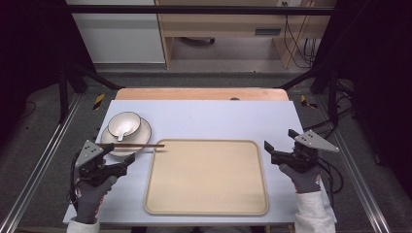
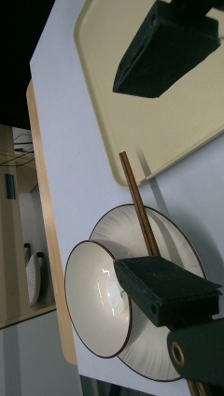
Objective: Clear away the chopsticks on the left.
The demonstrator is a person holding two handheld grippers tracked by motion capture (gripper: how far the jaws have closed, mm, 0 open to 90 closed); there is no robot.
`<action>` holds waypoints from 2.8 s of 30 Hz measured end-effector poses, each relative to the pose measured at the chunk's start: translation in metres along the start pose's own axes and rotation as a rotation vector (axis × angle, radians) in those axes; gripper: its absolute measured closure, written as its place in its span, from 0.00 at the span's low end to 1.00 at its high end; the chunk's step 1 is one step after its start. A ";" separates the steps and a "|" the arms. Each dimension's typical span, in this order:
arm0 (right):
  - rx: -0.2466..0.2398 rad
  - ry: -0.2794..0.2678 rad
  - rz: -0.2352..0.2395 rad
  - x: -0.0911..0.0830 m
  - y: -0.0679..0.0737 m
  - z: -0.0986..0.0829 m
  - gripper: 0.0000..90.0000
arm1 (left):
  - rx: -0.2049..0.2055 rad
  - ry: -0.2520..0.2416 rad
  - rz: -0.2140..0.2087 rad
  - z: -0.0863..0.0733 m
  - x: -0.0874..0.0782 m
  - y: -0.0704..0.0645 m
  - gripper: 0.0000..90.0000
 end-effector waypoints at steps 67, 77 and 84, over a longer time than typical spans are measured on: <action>-0.044 0.058 0.036 0.013 0.023 0.000 0.07 | 0.211 0.346 0.120 -0.036 0.062 0.080 0.46; -0.040 0.051 0.030 0.011 0.022 0.001 0.07 | 0.234 0.379 0.127 -0.037 0.062 0.075 0.51; -0.042 0.049 0.030 0.011 0.022 0.001 0.07 | 0.241 0.389 0.124 -0.036 0.061 0.073 0.54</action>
Point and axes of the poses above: each handheld gripper's, and its own axes: x roughly forward along the jaws, z roughly out of its top, y roughly to its left, the point moved 2 cm from there along x, roughly forward along the jaws, and after that the axes turned 8 degrees about -y, right-handed, at the moved point
